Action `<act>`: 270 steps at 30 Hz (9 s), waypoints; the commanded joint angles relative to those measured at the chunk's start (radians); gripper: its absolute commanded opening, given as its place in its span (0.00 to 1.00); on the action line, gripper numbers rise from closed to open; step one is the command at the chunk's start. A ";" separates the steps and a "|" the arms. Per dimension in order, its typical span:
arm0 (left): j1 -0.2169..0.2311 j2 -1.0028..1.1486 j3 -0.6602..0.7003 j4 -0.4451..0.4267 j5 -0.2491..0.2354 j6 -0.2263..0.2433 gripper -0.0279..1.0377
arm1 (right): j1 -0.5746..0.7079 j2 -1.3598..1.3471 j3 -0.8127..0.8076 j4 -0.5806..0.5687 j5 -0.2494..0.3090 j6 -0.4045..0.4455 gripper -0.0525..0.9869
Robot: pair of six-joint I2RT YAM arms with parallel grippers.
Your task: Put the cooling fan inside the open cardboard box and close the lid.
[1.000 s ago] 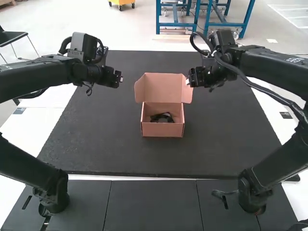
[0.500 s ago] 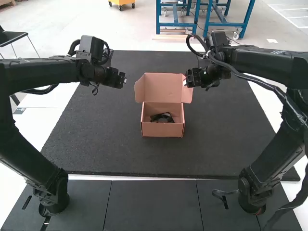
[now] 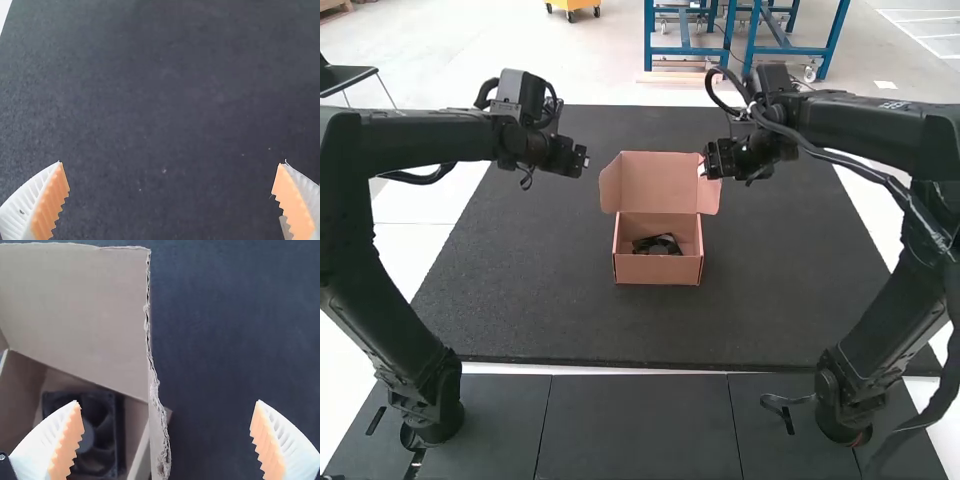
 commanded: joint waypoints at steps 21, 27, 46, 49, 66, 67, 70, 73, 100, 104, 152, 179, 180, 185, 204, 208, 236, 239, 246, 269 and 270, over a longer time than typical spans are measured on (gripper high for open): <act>-0.082 0.029 0.057 -0.024 0.046 0.008 0.93 | -0.053 0.030 0.075 -0.062 -0.065 0.000 0.72; -0.105 0.027 0.059 -0.022 0.061 0.002 0.93 | -0.053 0.030 0.080 -0.072 -0.073 -0.003 0.72; -0.116 0.026 0.066 -0.041 0.070 -0.004 0.93 | -0.046 0.051 0.114 -0.095 -0.108 -0.006 0.38; -0.114 0.027 0.068 -0.041 0.070 -0.004 0.93 | -0.046 0.054 0.118 -0.099 -0.117 -0.007 0.31; -0.114 0.026 0.070 -0.042 0.070 -0.006 0.93 | -0.042 0.064 0.140 -0.166 -0.162 -0.027 0.15; -0.114 0.024 0.070 -0.042 0.070 -0.006 0.93 | -0.042 0.067 0.141 -0.172 -0.166 -0.027 0.13; -0.114 0.023 0.068 -0.047 0.070 -0.012 0.93 | -0.042 0.070 0.152 -0.181 -0.186 -0.027 0.06; -0.114 0.021 0.070 -0.053 0.070 -0.013 0.93 | -0.042 0.076 0.163 -0.191 -0.191 -0.027 0.03; -0.121 0.001 0.063 -0.165 0.099 -0.015 0.93 | 0.055 0.133 0.243 -0.309 -0.290 0.071 0.03; -0.134 0.000 0.062 -0.189 0.115 -0.017 0.93 | 0.058 0.133 0.239 -0.321 -0.289 0.073 0.03; -0.179 -0.005 -0.006 -0.327 0.116 -0.007 0.93 | 0.058 0.137 0.118 -0.499 -0.175 -0.116 0.03; -0.022 -0.073 0.086 -0.242 0.034 -0.006 0.93 | 0.067 0.051 0.267 -0.611 -0.203 -0.124 0.76; -0.024 -0.068 0.097 -0.234 0.032 -0.006 0.93 | 0.070 0.028 0.266 -0.609 -0.200 -0.125 0.76; -0.041 -0.022 0.152 -0.223 0.032 -0.017 0.93 | 0.070 -0.104 0.203 -0.565 -0.185 -0.145 0.76; -0.159 0.167 0.329 -0.214 0.032 -0.020 0.93 | 0.070 -0.493 -0.129 -0.372 -0.111 -0.142 0.75; -0.176 0.184 0.346 -0.225 0.032 -0.020 0.93 | 0.070 -0.507 -0.138 -0.411 -0.111 -0.147 0.75; -0.197 0.197 0.261 -0.427 0.099 -0.018 0.93 | 0.072 -0.574 -0.153 -0.456 -0.116 -0.153 0.75; -0.197 0.193 0.244 -0.438 0.113 -0.018 0.93 | 0.072 -0.573 -0.156 -0.453 -0.116 -0.154 0.75; -0.197 0.191 0.203 -0.444 0.126 -0.017 0.93 | 0.072 -0.568 -0.159 -0.439 -0.117 -0.153 0.75; -0.211 0.191 -0.015 -0.283 0.142 -0.032 0.93 | 0.067 -0.568 -0.172 -0.442 -0.117 -0.151 0.75; -0.208 0.188 -0.015 -0.284 0.142 -0.032 0.93 | 0.067 -0.568 -0.170 -0.442 -0.117 -0.151 0.75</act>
